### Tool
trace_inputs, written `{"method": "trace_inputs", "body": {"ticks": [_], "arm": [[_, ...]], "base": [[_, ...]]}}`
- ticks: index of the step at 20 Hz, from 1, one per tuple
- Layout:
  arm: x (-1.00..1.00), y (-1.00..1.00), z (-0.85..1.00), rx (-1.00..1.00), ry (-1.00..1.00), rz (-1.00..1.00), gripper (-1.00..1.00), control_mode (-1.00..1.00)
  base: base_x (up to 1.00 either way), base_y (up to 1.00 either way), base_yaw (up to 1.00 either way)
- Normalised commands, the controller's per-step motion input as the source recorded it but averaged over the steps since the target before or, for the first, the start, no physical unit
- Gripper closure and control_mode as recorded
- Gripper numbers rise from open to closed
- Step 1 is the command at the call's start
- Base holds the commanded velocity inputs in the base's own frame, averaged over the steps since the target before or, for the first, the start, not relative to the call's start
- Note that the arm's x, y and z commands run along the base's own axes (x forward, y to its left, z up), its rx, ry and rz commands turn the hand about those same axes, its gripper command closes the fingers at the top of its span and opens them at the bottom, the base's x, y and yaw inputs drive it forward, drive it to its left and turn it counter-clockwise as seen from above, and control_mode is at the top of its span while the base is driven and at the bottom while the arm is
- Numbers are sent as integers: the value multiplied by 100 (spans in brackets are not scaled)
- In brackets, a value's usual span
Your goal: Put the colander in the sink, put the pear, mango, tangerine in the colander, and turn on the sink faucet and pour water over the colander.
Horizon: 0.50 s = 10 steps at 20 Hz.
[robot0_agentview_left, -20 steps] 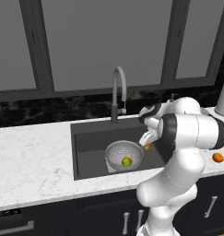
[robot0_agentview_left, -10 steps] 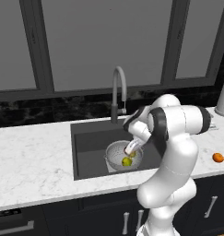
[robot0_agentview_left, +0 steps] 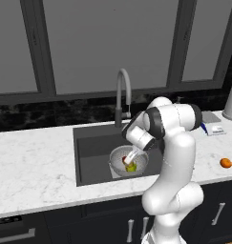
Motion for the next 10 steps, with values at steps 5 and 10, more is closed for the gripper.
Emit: {"method": "trace_inputs", "body": {"ticks": [5, 10], "arm": [[1, 16, -3, 3, 0, 0, -100, -100], [-3, -3, 38, 1, -3, 0, -100, -100]], "base": [[0, 0, 0], [0, 0, 0]]}}
